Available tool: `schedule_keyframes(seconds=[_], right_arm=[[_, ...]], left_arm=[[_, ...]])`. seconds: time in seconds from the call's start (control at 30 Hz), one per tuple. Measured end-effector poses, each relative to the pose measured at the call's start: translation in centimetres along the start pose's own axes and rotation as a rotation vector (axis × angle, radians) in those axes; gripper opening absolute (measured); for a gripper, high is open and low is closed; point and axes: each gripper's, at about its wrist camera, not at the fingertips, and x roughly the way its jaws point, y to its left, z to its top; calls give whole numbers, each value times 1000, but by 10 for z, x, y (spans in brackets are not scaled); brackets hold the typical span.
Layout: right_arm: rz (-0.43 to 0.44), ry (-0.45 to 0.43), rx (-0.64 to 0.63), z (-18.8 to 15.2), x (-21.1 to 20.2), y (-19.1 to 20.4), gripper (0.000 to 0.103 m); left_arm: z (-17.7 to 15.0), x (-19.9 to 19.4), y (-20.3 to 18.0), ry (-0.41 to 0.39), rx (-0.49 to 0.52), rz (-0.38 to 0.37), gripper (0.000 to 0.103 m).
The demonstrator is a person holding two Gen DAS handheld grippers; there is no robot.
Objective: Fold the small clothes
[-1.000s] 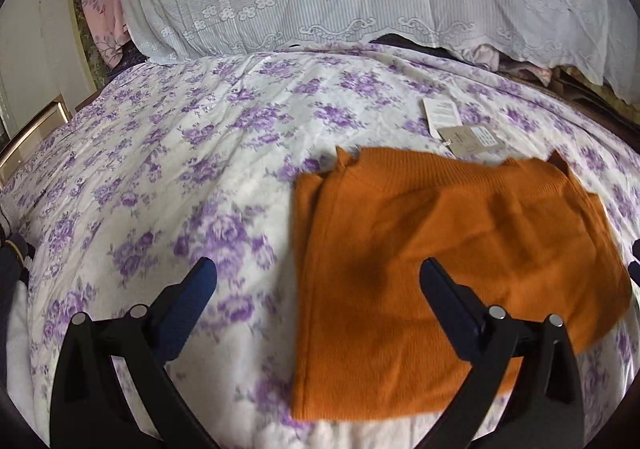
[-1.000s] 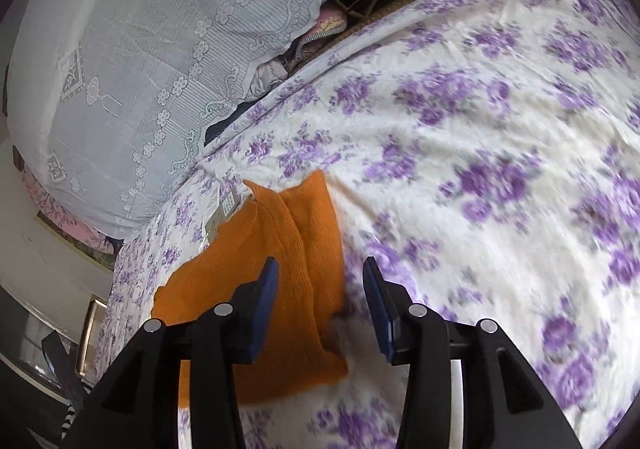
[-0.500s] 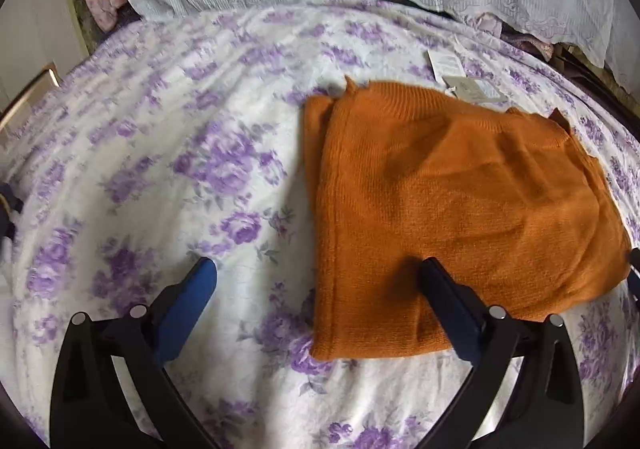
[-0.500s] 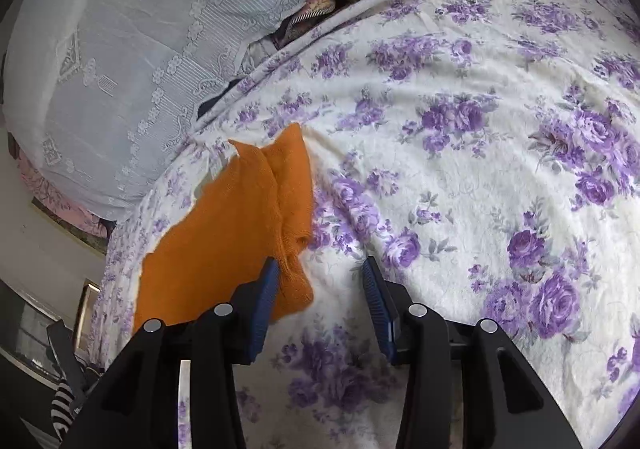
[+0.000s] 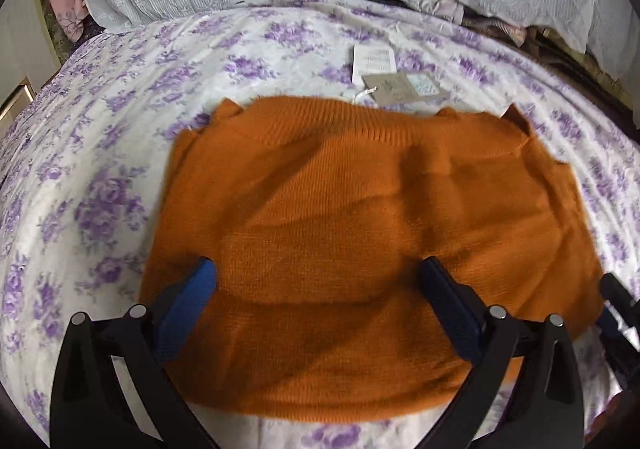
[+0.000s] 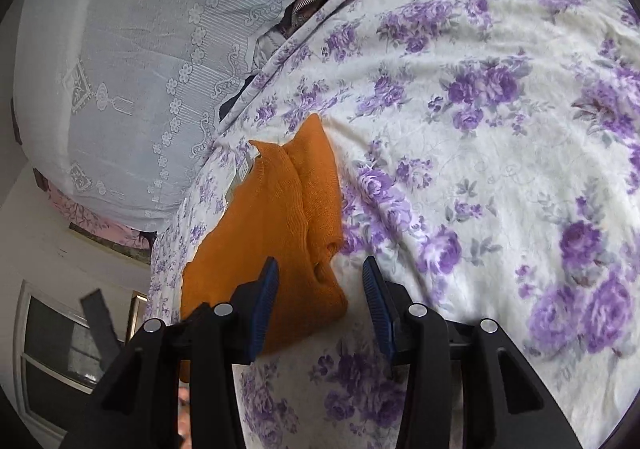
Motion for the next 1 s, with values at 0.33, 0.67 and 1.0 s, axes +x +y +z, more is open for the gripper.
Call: schedule_keyframes(seconds=[0.33, 0.67, 1.0], right_arm=[[-3, 45, 62, 42, 60, 15, 43], [51, 30, 18, 35, 57, 5, 23], [54, -8, -89, 33, 45, 38, 17]], left_arm=[[-5, -1, -5, -54, 30, 20, 99], [-4, -1, -4, -63, 36, 2, 99], [8, -11, 6, -61, 32, -6, 99]])
